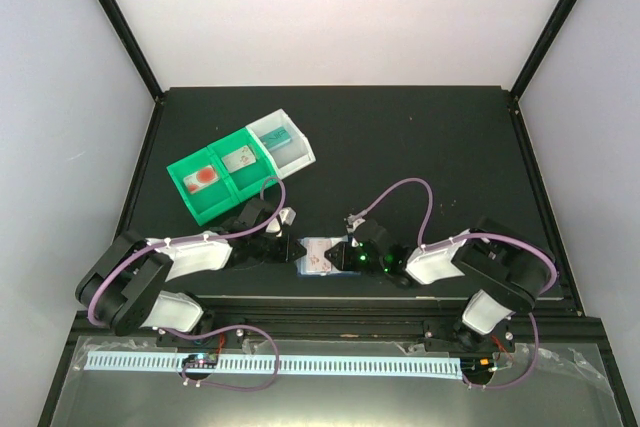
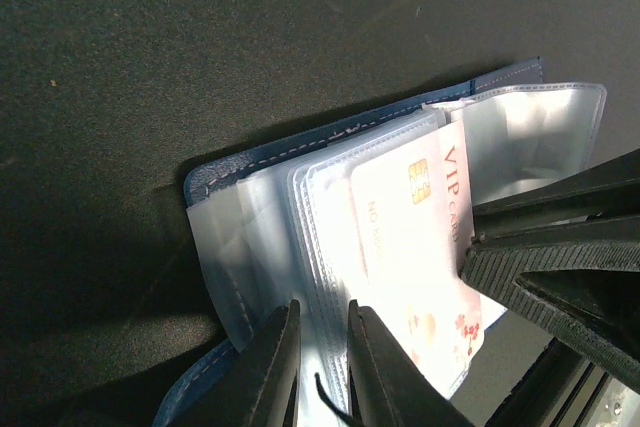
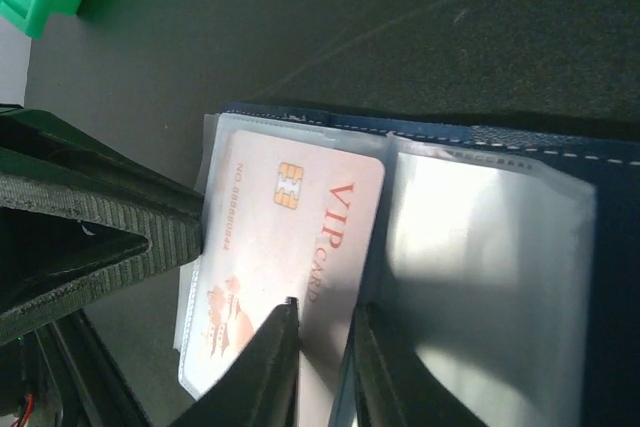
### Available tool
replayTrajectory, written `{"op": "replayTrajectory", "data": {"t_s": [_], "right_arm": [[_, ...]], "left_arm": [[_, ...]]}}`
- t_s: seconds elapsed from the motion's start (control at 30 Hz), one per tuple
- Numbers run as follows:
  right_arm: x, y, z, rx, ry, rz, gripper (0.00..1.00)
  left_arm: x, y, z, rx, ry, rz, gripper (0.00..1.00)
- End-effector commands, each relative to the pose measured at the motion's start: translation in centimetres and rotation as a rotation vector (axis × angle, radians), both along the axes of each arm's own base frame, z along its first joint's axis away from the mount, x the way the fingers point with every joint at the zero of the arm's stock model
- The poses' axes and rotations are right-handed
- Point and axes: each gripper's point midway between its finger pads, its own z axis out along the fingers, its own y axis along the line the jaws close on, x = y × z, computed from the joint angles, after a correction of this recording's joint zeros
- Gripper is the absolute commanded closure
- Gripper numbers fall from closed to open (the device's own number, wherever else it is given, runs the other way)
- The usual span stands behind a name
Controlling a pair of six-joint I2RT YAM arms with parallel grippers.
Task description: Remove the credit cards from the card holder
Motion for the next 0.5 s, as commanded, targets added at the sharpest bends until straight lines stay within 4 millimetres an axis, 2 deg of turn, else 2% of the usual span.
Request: {"op": "replayTrajectory", "data": {"t_s": [0.0, 0.2, 0.47], "right_arm": [[-0.1, -1.5, -1.4, -0.030, 0.033, -0.030, 0.85], [0.2, -2.8, -1.1, -0.024, 0.019, -0.052, 0.98], [-0.1, -4.1, -0.7, -0.024, 0.005, -0.062, 0.99]], "left_arm": [[0.0, 1.2, -1.7, 0.084, 0.010, 0.019, 0.85], [0.0, 1.5, -2.2, 0.107, 0.016, 0.024, 0.86], [0.0, 1.6, -2.3, 0.106, 0.017, 0.029, 0.86]]}}
